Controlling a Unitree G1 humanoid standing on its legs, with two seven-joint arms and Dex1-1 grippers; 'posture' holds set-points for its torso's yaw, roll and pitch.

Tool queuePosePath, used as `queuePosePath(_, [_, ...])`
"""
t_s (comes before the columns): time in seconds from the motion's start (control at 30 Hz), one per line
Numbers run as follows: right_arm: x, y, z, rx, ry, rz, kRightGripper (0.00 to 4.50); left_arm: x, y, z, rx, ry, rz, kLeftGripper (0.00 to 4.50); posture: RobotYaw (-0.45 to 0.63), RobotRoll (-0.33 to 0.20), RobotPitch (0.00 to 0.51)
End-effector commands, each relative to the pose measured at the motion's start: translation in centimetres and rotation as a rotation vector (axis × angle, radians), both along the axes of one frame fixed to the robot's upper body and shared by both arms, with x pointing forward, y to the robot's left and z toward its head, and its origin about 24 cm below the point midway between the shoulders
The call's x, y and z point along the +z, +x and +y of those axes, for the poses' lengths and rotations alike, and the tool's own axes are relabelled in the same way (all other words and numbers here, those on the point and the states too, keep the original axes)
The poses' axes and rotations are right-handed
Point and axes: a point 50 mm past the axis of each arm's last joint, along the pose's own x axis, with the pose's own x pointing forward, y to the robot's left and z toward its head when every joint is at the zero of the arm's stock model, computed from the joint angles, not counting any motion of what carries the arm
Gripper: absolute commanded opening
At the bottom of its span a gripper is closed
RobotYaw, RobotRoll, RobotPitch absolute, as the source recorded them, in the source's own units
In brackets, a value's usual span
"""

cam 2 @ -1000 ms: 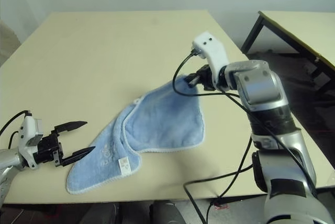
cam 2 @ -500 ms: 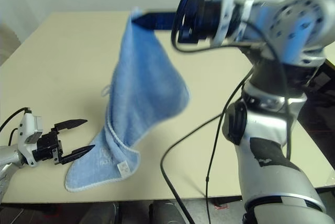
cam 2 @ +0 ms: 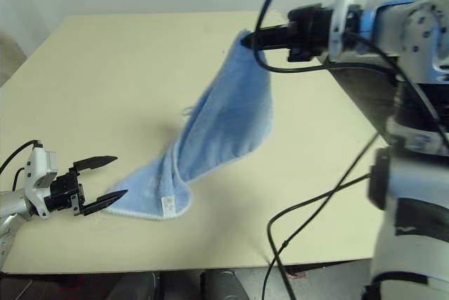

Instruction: Fold the towel and set it aside.

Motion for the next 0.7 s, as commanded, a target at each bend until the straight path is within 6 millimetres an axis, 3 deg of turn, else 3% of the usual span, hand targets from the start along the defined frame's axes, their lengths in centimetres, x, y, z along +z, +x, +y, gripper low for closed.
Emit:
queuePosePath(0.03, [3.1,-1.4,1.7,0.160,0.180,-0.006,0.02,0.1,0.0,-0.3,-0.015,0.006,0.001,4.50,0.10,0.000,0.016])
queuePosePath(0.17, [3.8,0.0,3.0,0.085,0.277,-0.014,0.02,0.2,0.0,-0.4,-0.019,0.006,-0.001,4.50,0.10,0.000,0.016])
queuePosePath(0.4, [-0.1,5.0,3.1,-0.332,0.190,0.022,0.02,0.8,-0.2,-0.9,-0.043,0.013,-0.011,4.50,0.11,0.000,0.023])
queuePosePath(0.53, [-3.6,7.8,0.2,-0.652,-0.153,-0.124,0.02,1.1,-0.2,-1.2,-0.046,0.016,-0.014,4.50,0.11,0.000,0.027])
queuePosePath(0.7, [-6.1,7.6,-2.9,-0.643,-0.445,-0.165,0.02,1.4,-0.3,-1.3,-0.052,0.025,-0.015,4.50,0.11,0.000,0.030])
